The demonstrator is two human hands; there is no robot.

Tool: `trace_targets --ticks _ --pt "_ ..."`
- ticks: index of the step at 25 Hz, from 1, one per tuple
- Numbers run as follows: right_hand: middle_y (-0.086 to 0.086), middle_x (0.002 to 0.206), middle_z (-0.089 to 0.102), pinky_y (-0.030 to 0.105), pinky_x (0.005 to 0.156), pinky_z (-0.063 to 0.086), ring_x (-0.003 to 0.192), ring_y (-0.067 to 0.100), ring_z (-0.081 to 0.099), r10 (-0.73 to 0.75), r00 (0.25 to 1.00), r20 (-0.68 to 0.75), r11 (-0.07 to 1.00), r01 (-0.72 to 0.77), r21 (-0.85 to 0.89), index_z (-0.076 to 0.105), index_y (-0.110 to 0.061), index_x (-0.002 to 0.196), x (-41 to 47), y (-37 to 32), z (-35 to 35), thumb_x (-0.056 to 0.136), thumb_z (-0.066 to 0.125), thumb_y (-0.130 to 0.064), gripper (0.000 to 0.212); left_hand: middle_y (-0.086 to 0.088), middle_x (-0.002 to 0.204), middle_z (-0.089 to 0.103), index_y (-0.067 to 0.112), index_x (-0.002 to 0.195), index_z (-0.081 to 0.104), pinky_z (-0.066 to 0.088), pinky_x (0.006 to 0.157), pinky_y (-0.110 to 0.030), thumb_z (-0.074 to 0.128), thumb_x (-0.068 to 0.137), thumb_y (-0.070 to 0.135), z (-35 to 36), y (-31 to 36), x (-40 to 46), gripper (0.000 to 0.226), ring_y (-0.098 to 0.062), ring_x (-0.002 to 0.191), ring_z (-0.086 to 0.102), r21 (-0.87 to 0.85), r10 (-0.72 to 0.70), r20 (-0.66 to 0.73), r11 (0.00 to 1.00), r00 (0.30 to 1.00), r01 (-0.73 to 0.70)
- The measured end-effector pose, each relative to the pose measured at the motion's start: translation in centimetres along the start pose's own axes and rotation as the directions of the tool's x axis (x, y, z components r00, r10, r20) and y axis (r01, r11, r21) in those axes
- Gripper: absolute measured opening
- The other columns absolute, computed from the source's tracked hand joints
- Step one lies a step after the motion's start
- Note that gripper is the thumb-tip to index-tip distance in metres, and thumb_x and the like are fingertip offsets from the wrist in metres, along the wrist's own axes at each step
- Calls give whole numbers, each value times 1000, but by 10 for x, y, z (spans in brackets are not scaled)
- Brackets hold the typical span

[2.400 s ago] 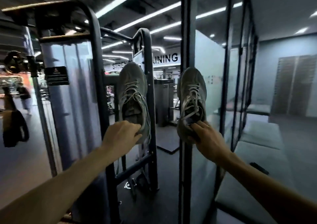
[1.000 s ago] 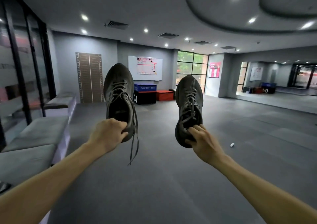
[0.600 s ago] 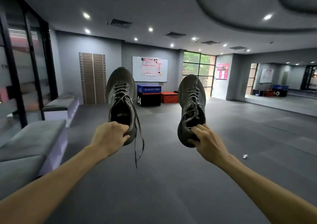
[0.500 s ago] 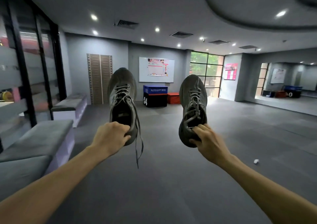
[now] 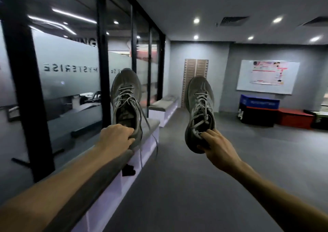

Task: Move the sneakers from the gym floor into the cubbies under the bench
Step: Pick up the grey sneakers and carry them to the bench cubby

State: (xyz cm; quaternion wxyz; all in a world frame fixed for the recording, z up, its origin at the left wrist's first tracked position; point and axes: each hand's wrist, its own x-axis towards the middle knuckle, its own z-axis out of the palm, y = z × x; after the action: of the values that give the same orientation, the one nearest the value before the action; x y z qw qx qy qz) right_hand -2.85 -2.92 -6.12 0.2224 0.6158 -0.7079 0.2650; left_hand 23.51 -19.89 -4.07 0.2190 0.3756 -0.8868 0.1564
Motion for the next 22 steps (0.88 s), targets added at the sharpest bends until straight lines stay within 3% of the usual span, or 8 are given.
trace_targets --ticks 3,6,10,13,16,22 --pt "-1 98 58 30 67 46 93 18 49 -141 990 29 986 138 98 62 -16 98 66 -5 71 86 62 -19 12 -3 98 66 25 96 62 45 72 -33 53 90 41 22 -51 15 20 -24 94 60 96 -132 -13 987 991 132" --pt "-2 102 56 33 70 51 93 16 49 -286 958 34 941 274 200 61 -19 103 133 -20 132 86 59 -16 16 -3 98 66 26 100 63 46 71 -32 52 91 39 36 -101 29 20 -24 93 61 152 -241 -16 959 970 241" --pt "-2 103 53 28 68 47 92 15 47 -457 889 20 843 426 329 59 -20 107 221 -61 206 86 56 -18 22 -2 100 66 27 98 61 48 69 -31 51 90 39 49 -168 42 17 -23 91 61 247 -416 0 881 909 404" --pt "0 98 54 32 65 45 94 20 47 -536 844 -4 771 491 406 59 -17 100 265 -101 254 84 61 -20 17 -2 106 63 25 100 60 40 67 -29 48 92 39 47 -198 32 20 -23 97 58 340 -528 13 801 849 492" --pt "0 96 53 34 65 45 92 19 46 -618 784 -49 656 549 518 58 -15 96 297 -145 296 83 64 -19 15 -3 104 64 23 94 60 46 70 -32 50 91 39 43 -215 14 19 -25 95 60 414 -598 -40 719 801 558" --pt "2 101 58 37 74 49 95 22 50 -753 636 -168 378 627 681 59 -13 97 341 -213 350 82 65 -15 17 -7 93 67 20 92 63 46 64 -32 60 87 37 37 -216 -2 19 -28 87 63 550 -752 -170 464 637 694"
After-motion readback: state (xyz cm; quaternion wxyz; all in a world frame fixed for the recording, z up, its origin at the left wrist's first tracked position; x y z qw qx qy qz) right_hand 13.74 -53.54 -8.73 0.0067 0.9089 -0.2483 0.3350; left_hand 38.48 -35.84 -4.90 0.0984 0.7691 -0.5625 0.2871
